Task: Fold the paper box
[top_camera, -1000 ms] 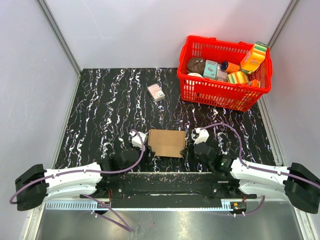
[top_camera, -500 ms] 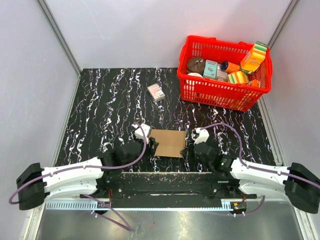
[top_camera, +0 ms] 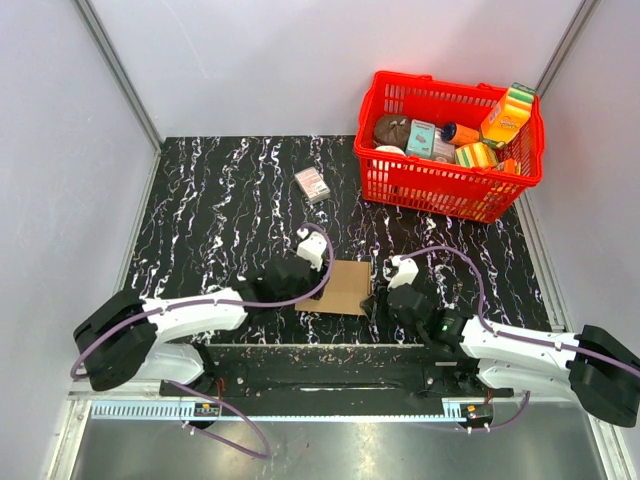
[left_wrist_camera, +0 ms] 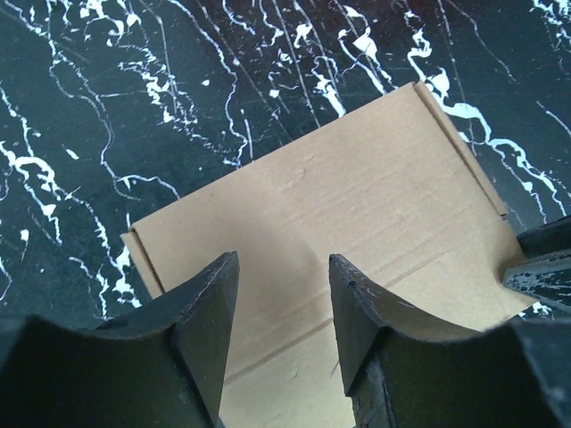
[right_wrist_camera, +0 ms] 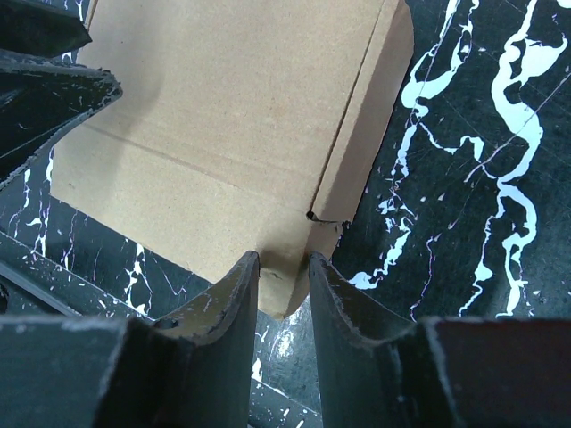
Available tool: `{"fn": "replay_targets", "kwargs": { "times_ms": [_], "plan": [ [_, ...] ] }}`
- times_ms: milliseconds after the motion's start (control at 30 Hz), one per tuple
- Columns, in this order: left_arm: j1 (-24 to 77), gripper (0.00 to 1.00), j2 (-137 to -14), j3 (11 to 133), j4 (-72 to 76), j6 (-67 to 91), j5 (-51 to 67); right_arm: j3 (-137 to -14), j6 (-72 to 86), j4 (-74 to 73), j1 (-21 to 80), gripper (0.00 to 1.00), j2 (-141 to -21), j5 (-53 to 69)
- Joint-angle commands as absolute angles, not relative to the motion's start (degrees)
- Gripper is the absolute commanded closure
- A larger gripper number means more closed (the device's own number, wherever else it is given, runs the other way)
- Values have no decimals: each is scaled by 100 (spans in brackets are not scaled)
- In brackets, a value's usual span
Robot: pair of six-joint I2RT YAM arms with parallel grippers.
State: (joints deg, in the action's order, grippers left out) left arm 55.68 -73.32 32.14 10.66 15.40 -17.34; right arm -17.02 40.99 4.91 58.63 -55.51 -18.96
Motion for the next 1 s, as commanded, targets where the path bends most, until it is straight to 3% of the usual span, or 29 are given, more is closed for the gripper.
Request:
{"fn": "replay_targets", "kwargs": {
  "times_ms": [0, 967],
  "plan": [
    [5485, 51, -7540, 3568, 1582, 1380, -1459, -1740, 4113, 694, 5898, 65, -5546, -2048],
    [5432, 52, -8112, 3498, 1810, 1529, -1116, -2145, 4219, 431, 5898, 65, -6293, -2294]
  ]
}}
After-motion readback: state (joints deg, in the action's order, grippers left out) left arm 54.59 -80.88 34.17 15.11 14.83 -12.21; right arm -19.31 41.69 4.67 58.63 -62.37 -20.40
